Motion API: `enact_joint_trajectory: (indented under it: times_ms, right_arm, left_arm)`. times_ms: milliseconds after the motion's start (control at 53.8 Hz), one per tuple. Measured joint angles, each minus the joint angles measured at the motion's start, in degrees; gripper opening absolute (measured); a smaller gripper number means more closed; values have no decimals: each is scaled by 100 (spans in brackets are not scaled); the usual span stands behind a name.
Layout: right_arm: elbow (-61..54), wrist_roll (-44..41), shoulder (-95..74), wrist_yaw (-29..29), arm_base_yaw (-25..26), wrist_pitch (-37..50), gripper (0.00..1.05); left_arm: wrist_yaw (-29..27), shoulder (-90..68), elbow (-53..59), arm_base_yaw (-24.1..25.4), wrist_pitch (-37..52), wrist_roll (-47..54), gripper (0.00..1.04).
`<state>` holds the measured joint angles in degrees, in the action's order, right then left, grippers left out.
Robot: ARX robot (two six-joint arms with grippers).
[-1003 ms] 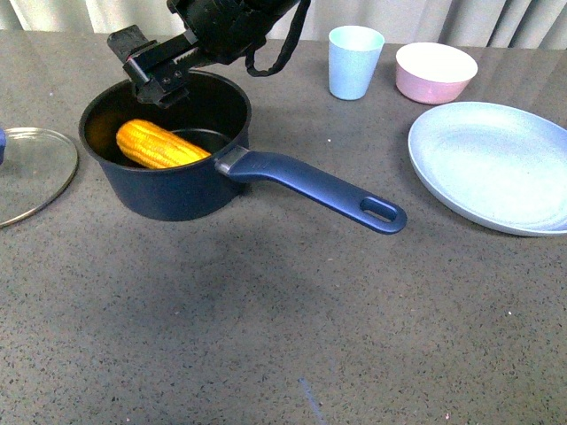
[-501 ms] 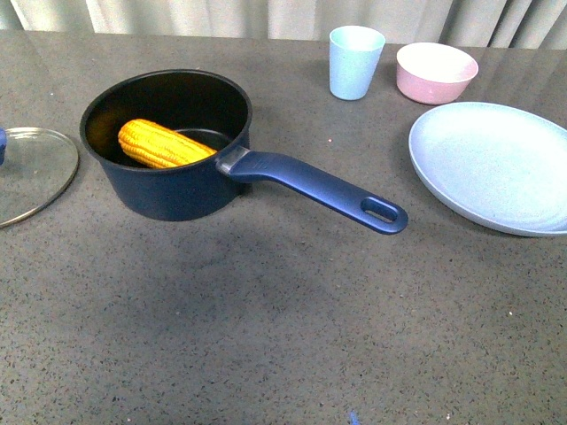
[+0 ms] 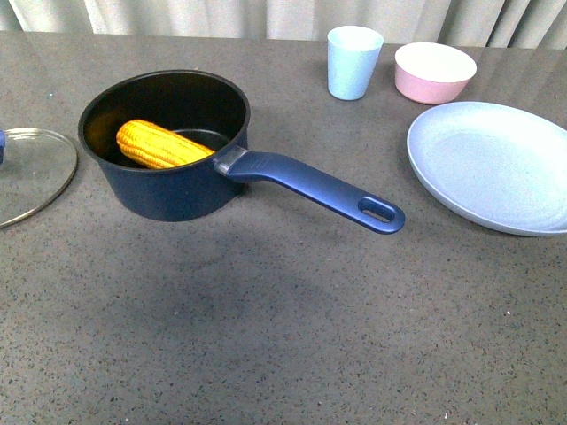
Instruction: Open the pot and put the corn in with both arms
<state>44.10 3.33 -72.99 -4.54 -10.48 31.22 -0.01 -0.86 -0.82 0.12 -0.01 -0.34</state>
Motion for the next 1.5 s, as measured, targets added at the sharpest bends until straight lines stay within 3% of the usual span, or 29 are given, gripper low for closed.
enact_joint_trajectory:
  times_ms: [56, 427, 799, 1504]
  right_arm:
    - [-577, -136, 249, -407, 109, 245, 59]
    - [-2417, -308, 1335, -105, 472, 824, 1]
    - [-3451, -317, 2413, 415, 1027, 769, 2]
    - [-4277, -319, 4328, 459, 1040, -205, 2]
  left_arm:
    - [-2, 0, 0, 0, 0, -2, 96]
    - [-2, 0, 0, 0, 0, -2, 96]
    - [-2, 0, 0, 0, 0, -2, 96]
    - [2, 0, 0, 0, 0, 0, 96]
